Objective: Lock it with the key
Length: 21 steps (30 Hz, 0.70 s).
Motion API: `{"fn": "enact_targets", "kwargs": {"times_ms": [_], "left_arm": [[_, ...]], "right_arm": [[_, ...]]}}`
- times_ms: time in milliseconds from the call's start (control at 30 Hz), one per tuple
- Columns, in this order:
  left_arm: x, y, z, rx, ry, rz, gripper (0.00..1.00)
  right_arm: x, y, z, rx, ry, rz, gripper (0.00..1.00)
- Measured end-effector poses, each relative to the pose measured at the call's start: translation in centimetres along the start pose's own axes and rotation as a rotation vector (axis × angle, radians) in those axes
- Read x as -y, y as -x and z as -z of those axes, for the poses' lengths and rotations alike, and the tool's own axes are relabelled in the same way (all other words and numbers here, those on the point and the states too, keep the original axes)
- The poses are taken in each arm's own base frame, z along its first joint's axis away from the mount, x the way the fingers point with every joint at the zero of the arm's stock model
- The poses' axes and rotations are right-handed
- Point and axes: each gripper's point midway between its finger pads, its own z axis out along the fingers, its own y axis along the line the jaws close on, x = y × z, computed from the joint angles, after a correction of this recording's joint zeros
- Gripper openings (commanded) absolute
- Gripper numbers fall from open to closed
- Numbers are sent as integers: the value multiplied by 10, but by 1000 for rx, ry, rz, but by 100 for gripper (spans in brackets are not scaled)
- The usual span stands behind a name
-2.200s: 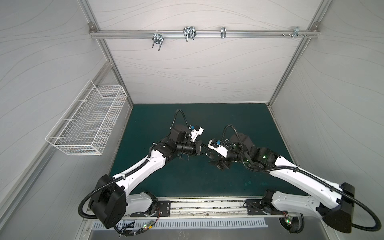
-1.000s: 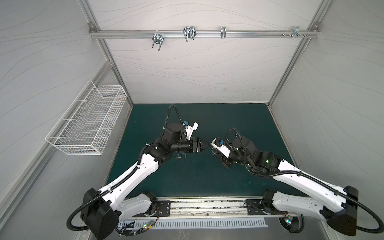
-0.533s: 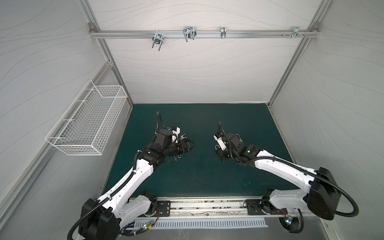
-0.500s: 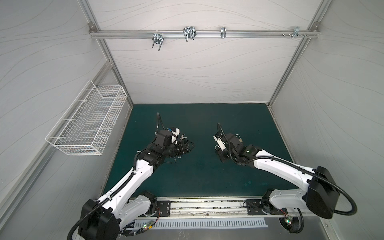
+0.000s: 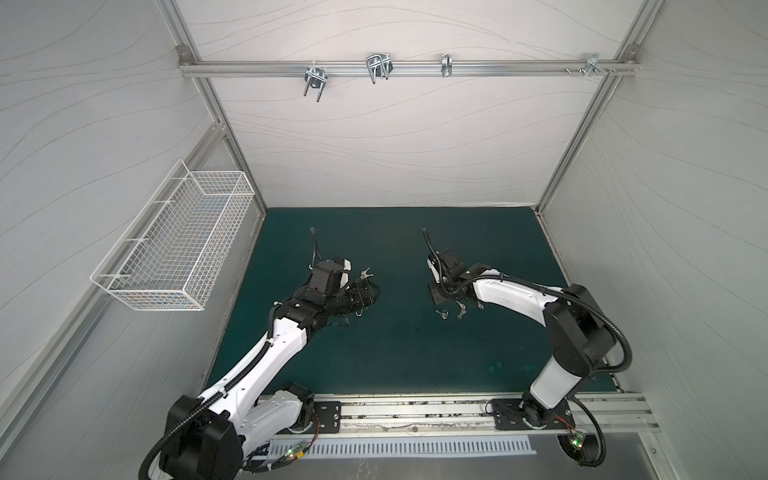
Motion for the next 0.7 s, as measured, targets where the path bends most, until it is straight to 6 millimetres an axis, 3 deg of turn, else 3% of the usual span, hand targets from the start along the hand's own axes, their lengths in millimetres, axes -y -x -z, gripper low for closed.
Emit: {"fn": "enact_targets", "kwargs": {"times_ms": [367,700], "left_arm": [[-29,-3,-4,-13,47,109,83],[-34,1,-1,-12,34,160,83]], "right_arm": [[6,3,-29,-83,-53,4,0],[10,-6,-40,-155,-77,8,20]]}}
